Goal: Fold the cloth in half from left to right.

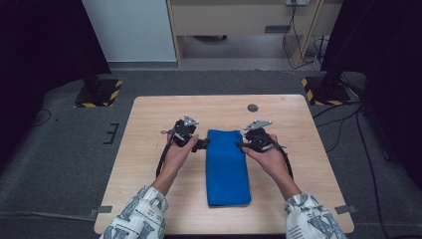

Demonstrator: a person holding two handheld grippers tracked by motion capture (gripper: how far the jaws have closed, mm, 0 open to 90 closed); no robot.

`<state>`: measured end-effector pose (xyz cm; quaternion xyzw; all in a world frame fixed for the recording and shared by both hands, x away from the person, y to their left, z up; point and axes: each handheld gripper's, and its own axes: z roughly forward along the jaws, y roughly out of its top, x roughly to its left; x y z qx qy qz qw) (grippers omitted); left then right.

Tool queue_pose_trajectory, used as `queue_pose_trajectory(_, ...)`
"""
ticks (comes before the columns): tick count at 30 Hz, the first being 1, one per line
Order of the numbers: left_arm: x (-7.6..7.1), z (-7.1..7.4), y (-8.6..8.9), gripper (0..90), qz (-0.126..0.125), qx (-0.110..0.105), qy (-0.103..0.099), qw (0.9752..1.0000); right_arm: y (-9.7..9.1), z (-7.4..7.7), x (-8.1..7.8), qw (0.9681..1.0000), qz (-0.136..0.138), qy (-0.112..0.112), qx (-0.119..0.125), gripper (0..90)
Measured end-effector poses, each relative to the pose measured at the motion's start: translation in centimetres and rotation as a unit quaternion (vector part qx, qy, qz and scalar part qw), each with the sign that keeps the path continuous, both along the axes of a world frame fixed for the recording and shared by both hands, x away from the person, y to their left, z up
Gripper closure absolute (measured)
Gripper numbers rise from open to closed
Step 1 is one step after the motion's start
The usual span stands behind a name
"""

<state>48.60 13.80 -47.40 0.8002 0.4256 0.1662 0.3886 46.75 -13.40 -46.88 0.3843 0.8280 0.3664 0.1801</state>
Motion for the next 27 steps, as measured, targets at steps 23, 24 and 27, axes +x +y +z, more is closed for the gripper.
queue_pose_trajectory(23, 1.4, -1.0, 0.3, 14.2, 0.005, -0.032, 0.016, 0.9994, -0.6, -1.2, 5.0, 0.998, -0.055, 0.029, 0.012, 57.5)
queue_pose_trajectory(24, 1.6, -1.3, 0.3, 14.3, 0.004, -0.026, 0.019, 0.9995, -0.4, -1.8, 5.6, 0.9975, -0.057, 0.037, 0.018, 58.0)
queue_pose_trajectory(27, 1.8, -1.6, 0.4, 14.3, 0.008, -0.025, 0.024, 0.9994, 0.1, -3.2, 6.3, 0.9971, -0.053, 0.053, 0.005, 58.7)
